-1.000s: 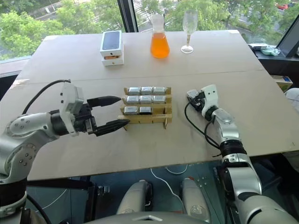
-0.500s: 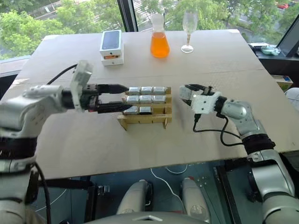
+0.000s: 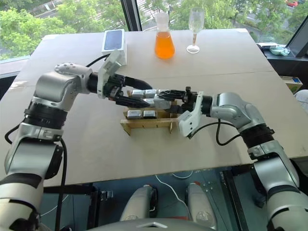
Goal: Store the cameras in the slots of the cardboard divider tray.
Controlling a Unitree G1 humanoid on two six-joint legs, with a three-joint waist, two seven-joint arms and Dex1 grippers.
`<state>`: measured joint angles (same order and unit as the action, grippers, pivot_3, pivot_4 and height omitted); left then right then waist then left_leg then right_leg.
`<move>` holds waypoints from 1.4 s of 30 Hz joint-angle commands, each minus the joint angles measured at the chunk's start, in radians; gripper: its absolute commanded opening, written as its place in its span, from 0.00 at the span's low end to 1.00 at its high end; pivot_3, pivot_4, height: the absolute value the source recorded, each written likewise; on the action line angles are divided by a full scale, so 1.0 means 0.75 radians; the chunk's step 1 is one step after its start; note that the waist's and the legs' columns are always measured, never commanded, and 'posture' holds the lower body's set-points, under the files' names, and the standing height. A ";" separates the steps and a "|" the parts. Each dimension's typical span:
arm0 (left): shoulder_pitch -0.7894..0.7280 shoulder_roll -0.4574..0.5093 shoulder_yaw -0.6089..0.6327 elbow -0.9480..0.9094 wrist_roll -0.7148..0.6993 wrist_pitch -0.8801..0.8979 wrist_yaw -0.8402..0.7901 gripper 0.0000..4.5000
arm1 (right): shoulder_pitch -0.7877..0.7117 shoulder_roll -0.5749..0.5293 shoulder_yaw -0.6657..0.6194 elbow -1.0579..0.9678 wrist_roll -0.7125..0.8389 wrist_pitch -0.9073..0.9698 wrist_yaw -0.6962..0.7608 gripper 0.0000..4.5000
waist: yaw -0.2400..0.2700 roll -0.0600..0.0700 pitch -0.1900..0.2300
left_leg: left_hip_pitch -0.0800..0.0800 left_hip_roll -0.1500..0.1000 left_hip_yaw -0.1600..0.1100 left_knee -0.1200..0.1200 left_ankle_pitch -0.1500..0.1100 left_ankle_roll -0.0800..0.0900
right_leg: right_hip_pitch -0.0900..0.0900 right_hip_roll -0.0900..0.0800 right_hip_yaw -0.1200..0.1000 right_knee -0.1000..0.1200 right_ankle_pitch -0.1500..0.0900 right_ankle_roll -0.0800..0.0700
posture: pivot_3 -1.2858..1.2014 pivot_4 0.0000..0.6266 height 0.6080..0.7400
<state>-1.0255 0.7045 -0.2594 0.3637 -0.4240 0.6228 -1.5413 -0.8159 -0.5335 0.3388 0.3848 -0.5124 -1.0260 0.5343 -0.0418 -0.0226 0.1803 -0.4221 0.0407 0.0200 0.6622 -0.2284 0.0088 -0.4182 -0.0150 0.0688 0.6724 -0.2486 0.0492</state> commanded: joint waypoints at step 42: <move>-0.029 -0.266 -0.033 0.228 0.317 -0.434 0.095 0.20 | 0.775 -0.152 -0.309 -0.561 1.424 1.307 0.567 0.95 | 0.009 -0.001 0.000 | -0.002 -0.001 -0.006 0.009 0.000 0.001 | 0.004 -0.001 -0.005 0.006 0.000 0.000 | 0.52 0.24 1.00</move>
<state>-1.0625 0.5217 -0.2891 0.5293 -0.2112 0.3666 -1.5007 -0.2982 -0.6259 0.1741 0.0393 0.4568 -0.0929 0.9015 -0.0352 -0.0234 0.1805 -0.4233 0.0398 0.0157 0.6687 -0.2287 0.0096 -0.4155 -0.0155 0.0656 0.6771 -0.2485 0.0494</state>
